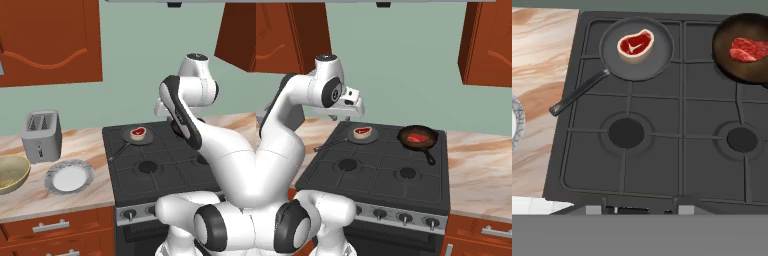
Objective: Place one of the steaks on the plate and the other in the bowl. Then place the bowl in the fridge.
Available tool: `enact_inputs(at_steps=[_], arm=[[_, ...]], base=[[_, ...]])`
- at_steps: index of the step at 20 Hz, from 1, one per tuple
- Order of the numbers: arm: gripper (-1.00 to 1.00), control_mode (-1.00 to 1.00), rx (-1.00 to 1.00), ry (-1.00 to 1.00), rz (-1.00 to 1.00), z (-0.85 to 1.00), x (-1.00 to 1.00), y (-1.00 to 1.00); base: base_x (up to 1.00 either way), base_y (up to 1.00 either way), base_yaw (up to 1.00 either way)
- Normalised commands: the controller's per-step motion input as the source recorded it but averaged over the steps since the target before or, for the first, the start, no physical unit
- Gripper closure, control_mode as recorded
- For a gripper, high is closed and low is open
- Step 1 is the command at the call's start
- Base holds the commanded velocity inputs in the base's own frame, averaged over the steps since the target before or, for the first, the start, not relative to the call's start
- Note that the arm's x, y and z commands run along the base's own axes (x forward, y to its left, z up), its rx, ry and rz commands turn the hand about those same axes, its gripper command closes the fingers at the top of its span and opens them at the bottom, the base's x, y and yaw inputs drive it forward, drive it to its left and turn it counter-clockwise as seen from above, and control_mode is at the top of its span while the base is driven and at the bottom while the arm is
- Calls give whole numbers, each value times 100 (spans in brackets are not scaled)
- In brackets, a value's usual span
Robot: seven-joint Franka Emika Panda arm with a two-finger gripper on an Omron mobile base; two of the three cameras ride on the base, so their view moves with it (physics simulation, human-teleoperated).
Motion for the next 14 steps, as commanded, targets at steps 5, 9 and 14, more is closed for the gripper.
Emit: enact_inputs(at_steps=[5,9,14], arm=[[-100,-100,0,0,0,-3,-40,0],[-100,-100,0,0,-14,-25,-48,0],[-100,-100,0,-1,-24,-31,-3,-1]], base=[[0,0,0],[0,0,0],[0,0,0]])
